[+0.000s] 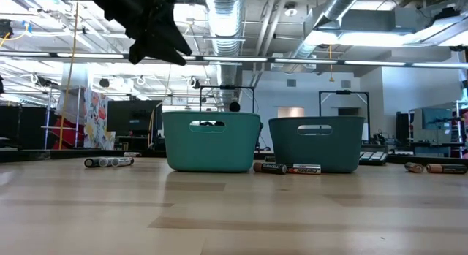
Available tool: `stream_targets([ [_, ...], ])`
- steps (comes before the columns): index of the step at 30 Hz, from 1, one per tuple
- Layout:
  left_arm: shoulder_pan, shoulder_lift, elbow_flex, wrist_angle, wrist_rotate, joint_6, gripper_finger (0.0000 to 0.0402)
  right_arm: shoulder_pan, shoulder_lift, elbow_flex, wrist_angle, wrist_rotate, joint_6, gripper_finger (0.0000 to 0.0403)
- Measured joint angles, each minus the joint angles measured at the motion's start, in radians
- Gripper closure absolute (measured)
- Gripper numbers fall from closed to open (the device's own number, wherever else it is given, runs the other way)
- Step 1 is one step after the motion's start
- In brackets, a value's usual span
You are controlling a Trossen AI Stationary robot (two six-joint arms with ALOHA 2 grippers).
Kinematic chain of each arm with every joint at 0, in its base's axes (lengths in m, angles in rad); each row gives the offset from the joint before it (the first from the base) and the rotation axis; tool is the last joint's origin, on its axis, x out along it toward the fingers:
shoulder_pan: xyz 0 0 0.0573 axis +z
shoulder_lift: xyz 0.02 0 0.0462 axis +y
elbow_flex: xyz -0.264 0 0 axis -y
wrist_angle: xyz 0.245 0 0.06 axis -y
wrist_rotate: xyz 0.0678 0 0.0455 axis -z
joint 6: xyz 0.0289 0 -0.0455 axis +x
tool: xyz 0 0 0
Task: Sort batteries
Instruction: Put the silver battery into the blue bin
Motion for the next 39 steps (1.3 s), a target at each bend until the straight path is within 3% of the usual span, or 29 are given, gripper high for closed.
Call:
stream_targets([
  [4, 0.000, 0.000, 0.000, -0.011, -0.002, 0.045, 0.0260, 0.000, -0.040, -0.002, -0.022, 0.031, -0.003, 0.0358],
  [13, 0.007, 0.000, 0.000, -0.043, 0.028, 0.094, 0.0260, -0.008, -0.230, -0.003, -0.148, 0.222, -0.028, 0.0359],
  [18, 0.031, -0.004, 0.000, -0.092, 0.032, 0.058, 0.0260, -0.024, -0.343, -0.001, -0.147, 0.464, -0.062, 0.0359],
  [25, 0.033, -0.022, 0.000, -0.095, 0.046, 0.233, 0.0260, -0.163, -0.413, 0.126, -0.159, 0.758, -0.343, 0.0359],
  [32, 0.033, -0.096, -0.011, 0.010, 0.047, 0.394, 0.0260, -0.494, -0.339, 0.364, -0.189, 0.757, -0.807, 0.0359],
  [39, 0.032, -0.247, -0.117, 0.094, 0.095, 0.378, 0.0260, -0.835, -0.128, 0.626, -0.235, 0.512, -1.195, 0.0362],
])
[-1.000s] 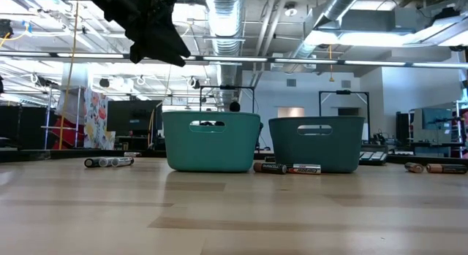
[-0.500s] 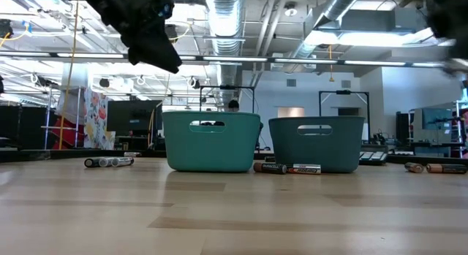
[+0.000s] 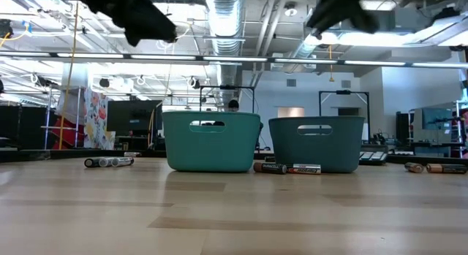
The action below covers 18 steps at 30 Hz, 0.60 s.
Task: Sort batteries
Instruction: Put the silver battery into the blue bin
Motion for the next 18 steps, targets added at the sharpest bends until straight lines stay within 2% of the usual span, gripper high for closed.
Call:
stream_targets([
  [4, 0.000, -0.094, -0.050, -0.001, 0.018, -0.035, 0.0260, -0.146, 0.183, 0.123, -0.149, -0.161, -0.145, 0.0364],
  [9, -0.010, -0.160, -0.085, -0.002, 0.031, -0.075, 0.0260, -0.261, 0.391, 0.171, -0.313, -0.262, -0.263, 0.0364],
  [18, -0.025, -0.220, -0.138, 0.000, 0.019, -0.123, 0.0260, -0.338, 0.632, 0.169, -0.176, -0.446, -0.344, 0.0364],
])
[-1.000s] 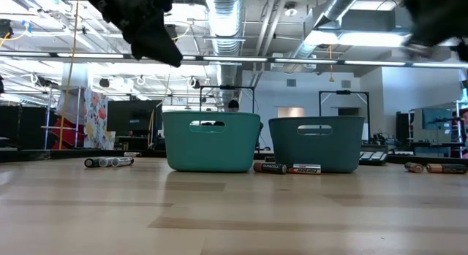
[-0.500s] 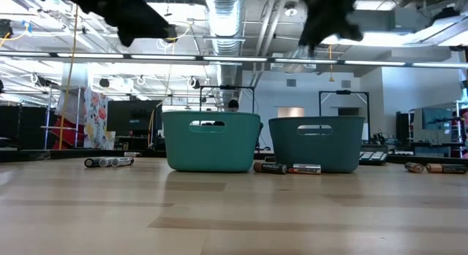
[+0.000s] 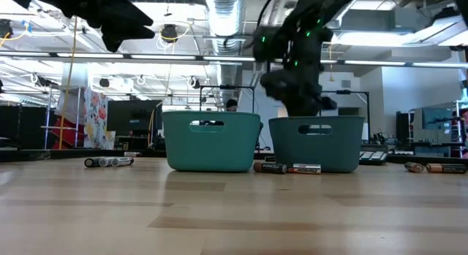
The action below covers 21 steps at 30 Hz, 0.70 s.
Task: Sort batteries
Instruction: Put the silver battery into the blue bin
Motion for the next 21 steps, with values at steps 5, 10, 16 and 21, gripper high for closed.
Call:
stream_targets([
  [5, 0.000, -0.023, -0.001, -0.021, 0.000, 0.000, 0.0260, -0.006, 0.080, 0.000, -0.010, -0.007, 0.020, 0.0363],
  [10, 0.000, -0.026, -0.001, -0.032, 0.000, -0.003, 0.0260, 0.007, 0.096, 0.000, 0.019, -0.008, 0.018, 0.0355],
  [16, 0.004, -0.027, -0.001, -0.031, 0.000, -0.001, 0.0260, 0.010, 0.094, 0.000, 0.017, -0.007, 0.037, 0.0324],
  [21, 0.005, -0.027, -0.001, -0.031, 0.000, 0.000, 0.0260, 0.010, 0.093, 0.000, 0.013, -0.007, 0.037, 0.0295],
])
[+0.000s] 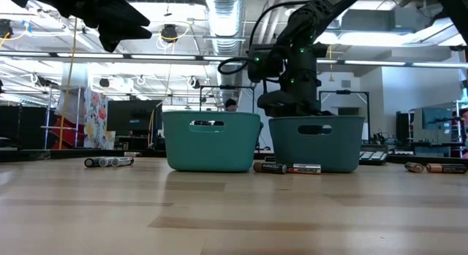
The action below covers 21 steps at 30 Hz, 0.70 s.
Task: Sort batteries
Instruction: Put the silver battery into the blue bin, then put the black battery into the green bin
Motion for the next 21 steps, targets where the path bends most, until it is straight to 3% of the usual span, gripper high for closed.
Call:
stream_targets([
  [10, 0.000, 0.000, 0.000, -0.001, 0.000, -0.002, 0.0260, 0.000, -0.082, 0.001, -0.019, 0.005, 0.025, 0.0277],
  [14, 0.000, 0.001, 0.000, -0.002, -0.023, -0.004, 0.0260, 0.009, -0.199, 0.001, -0.049, 0.052, 0.043, 0.0283],
  [21, 0.000, 0.001, 0.000, -0.003, -0.046, -0.001, 0.0260, 0.111, -0.482, -0.042, -0.128, 0.244, 0.135, 0.0284],
])
